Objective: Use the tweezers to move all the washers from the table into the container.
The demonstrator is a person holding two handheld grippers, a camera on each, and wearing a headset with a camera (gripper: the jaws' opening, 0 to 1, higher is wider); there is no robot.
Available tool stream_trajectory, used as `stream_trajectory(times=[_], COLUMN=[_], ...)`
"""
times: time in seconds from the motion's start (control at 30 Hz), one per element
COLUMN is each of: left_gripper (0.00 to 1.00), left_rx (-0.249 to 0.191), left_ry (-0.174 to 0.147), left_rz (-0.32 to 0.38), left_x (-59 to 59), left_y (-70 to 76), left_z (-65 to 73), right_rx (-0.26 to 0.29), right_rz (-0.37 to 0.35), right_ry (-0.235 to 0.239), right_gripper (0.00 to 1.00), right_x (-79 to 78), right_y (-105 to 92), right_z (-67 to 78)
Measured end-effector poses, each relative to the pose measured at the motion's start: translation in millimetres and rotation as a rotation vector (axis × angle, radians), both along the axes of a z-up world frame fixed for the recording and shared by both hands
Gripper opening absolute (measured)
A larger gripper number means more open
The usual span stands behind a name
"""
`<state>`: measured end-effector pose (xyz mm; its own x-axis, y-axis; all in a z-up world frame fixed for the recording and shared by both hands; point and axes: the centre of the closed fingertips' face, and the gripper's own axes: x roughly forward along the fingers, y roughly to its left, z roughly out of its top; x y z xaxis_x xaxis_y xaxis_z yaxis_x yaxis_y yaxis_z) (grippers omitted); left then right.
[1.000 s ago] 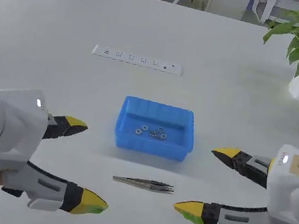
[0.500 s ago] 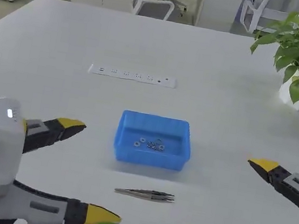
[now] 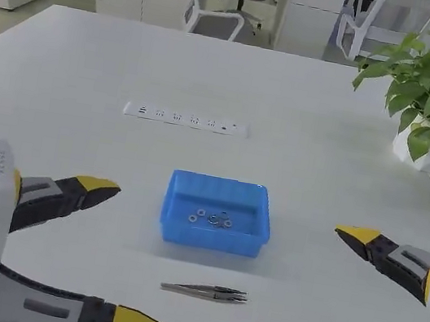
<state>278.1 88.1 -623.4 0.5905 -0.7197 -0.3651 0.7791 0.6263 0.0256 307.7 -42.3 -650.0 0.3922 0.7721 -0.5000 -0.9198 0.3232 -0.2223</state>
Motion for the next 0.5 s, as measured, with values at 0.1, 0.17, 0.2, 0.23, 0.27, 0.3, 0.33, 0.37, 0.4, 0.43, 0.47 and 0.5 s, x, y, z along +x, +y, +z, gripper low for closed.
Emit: stream_trajectory(times=[0.1,0.17,0.2,0.23,0.27,0.3,0.33,0.37,0.4,0.43,0.47,0.5], left_gripper=[0.99,0.99,0.99,0.99,0.99,0.99,0.99,0.99,0.99,0.99,0.99,0.99], left_rx=[0.035,0.032,0.017,0.012,0.015,0.02,0.027,0.029,0.031,0.03,0.03,0.032], left_ry=[-0.005,-0.004,0.003,-0.001,-0.007,-0.007,-0.006,-0.004,0.003,0.011,0.021,0.022], left_rz=[0.009,0.018,0.028,0.03,0.036,0.043,0.047,0.05,0.059,0.066,0.069,0.065], left_x=[0.6,0.7,0.7,0.5,0.9,1.2,1.2,1.3,2.4,2.8,2.2,1.5], left_y=[6.1,9.0,10.2,10.7,11.5,12.8,14.1,15.0,17.5,18.6,19.4,19.2], left_z=[-3.5,-2.6,-1.1,0.2,1.1,0.8,0.4,0.3,-0.9,-1.4,-3.1,-3.3], right_rx=[0.008,0.008,0.007,0.012,0.018,0.021,0.021,0.022,0.022,0.023,0.026,0.026], right_rz=[0.005,0.012,0.012,0.016,0.018,0.018,0.019,0.027,0.027,0.028,0.032,0.035], right_ry=[0.012,0.013,0.011,0.006,0.008,0.008,0.005,-0.001,-0.001,-0.001,0.001,0.002], right_gripper=[1.0,1.0,1.0,1.0,1.0,1.0,1.0,1.0,1.0,1.0,1.0,1.0], right_x=[-0.9,-2.6,-2.9,-3.6,-4.5,-4.9,-5.1,-5.8,-5.8,-5.9,-6.5,-7.0], right_y=[1.3,2.4,2.8,3.5,4.4,5.4,5.9,6.9,7.3,7.7,8.5,8.9], right_z=[2.3,3.8,4.6,6.8,8.4,9.8,10.5,11.8,12.3,12.8,13.4,13.6])
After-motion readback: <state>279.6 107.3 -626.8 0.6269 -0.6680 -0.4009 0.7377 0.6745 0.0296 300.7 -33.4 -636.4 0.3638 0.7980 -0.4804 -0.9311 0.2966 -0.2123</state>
